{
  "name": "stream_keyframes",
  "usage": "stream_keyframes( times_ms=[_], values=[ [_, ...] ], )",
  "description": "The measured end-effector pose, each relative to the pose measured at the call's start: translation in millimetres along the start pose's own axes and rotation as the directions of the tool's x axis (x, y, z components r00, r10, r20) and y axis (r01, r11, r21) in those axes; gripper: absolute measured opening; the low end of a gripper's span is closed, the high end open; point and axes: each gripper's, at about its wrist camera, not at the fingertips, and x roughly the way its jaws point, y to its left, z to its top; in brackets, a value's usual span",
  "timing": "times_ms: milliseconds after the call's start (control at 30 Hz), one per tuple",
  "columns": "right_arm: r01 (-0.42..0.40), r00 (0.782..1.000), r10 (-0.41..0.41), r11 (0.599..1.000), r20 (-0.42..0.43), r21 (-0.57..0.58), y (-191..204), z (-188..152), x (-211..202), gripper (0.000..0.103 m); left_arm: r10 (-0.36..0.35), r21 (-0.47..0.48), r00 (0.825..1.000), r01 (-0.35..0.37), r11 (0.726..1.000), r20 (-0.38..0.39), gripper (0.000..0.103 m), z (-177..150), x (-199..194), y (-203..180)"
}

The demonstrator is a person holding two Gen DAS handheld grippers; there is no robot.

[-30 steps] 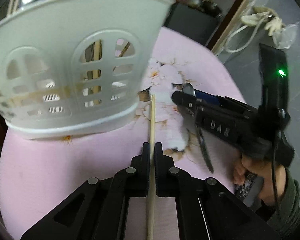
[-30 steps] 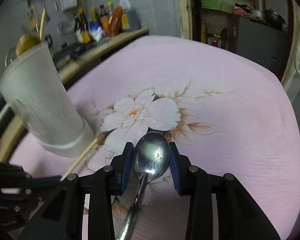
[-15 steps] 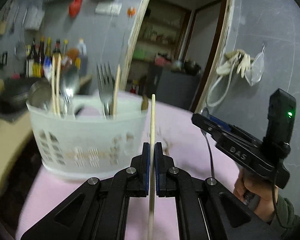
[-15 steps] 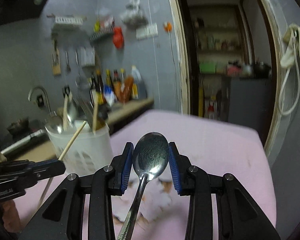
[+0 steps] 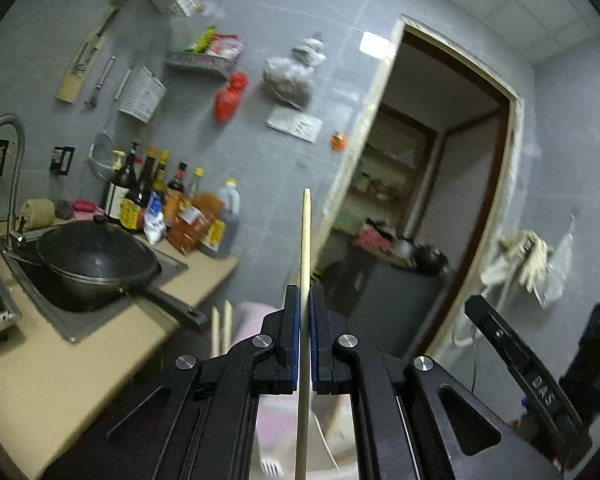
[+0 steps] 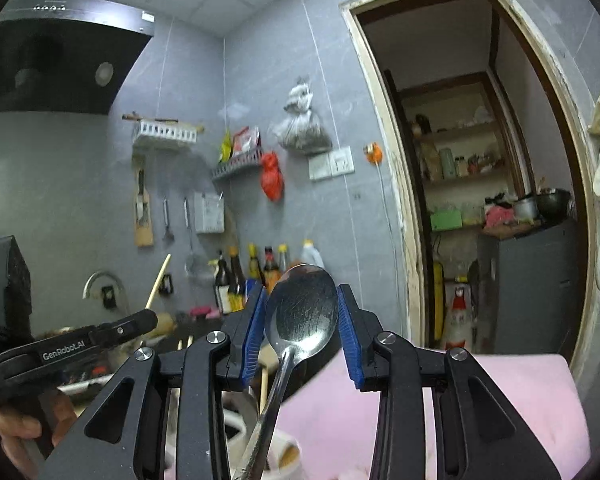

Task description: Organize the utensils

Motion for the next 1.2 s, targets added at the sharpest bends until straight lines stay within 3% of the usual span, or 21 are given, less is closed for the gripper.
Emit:
stream_keyframes(
  times_ms=[400, 600, 700, 933, 1200],
  values=[
    [0.133, 0.979, -0.113, 0.985, 0.17, -0.114, 19.3, -40.3, 19.9, 0.033, 0.12, -0.003, 0.975, -0.121, 0.993, 0.187, 0.002, -7.1, 12.3, 21.5],
    [0.15, 0.975, -0.113, 0.97, 0.191, -0.191, 28.6, -54.9, 24.0, 0.033, 0.176, 0.004, 0.955, -0.182, 0.983, 0.238, 0.002, -22.0, 8.9, 26.9],
    [0.139, 0.98, -0.107, 0.97, 0.166, -0.197, 28.4, -61.9, 27.6, 0.033, 0.183, 0.011, 0.955, -0.191, 0.982, 0.233, 0.002, -30.5, 9.5, 30.4],
    [0.104, 0.993, -0.087, 0.97, 0.084, -0.219, 28.3, -75.3, 30.9, 0.034, 0.165, 0.04, 0.973, -0.174, 0.984, 0.162, 0.002, -47.5, 5.9, 35.3],
    [0.072, 0.997, -0.069, 0.979, 0.023, -0.189, 25.9, -74.2, 22.7, 0.046, 0.116, 0.069, 0.992, -0.119, 0.991, 0.048, 0.005, -57.4, 2.4, 32.8]
  ],
)
